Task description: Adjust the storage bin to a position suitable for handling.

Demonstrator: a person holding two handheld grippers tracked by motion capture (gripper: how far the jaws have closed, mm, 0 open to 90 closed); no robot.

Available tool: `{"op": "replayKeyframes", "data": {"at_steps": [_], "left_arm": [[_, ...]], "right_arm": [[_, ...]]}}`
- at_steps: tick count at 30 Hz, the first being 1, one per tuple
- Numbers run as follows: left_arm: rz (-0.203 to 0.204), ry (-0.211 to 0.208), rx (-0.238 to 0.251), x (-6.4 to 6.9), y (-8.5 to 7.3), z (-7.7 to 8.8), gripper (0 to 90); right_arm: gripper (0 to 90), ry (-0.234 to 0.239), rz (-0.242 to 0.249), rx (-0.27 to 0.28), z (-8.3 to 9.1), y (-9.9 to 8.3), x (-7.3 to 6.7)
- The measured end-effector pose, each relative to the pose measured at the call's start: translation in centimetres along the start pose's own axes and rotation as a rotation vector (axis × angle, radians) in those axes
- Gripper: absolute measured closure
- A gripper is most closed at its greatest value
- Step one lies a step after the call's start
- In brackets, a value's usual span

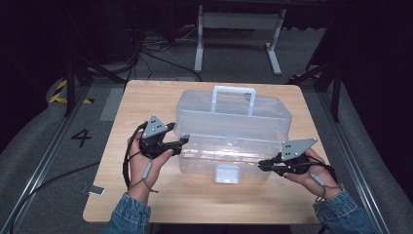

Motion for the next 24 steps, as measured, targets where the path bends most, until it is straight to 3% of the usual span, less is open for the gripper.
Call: {"op": "replayKeyframes", "data": {"at_steps": [6, 17, 19, 20, 24], "left_arm": [[0.003, 0.008, -0.004, 0.1, 0.1, -0.1, 34.0], [0.006, 0.025, 0.002, 0.1, 0.2, -0.6, 31.3], [0.0, 0.026, -0.005, 0.3, 0.3, -0.9, 31.3], [-0.006, 0.037, -0.003, 0.3, 0.3, -1.0, 30.6], [-0.001, 0.055, 0.013, 0.3, 0.4, -1.1, 31.1]], "right_arm": [[86.7, 0.043, -0.005, -0.001, 0.1, 0.0, -0.3], [85.8, 0.019, -0.029, -0.038, 0.1, 0.2, -0.7], [85.0, 0.01, -0.025, -0.047, 0.1, 0.2, -0.7], [84.3, -0.001, 0.008, -0.105, -0.2, 0.1, -0.8], [84.9, -0.012, 0.011, -0.115, -0.3, 0.2, -0.9]]}}
Point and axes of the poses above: each handheld gripper's, and its own axes: z roughly backward along the jaws, y roughly out of its top, x roughly to its right, the point moved 3 cm from there along -z, roughly forward along the jaws, and after that the axes turned 2 degrees about z, right-handed, at the moved point
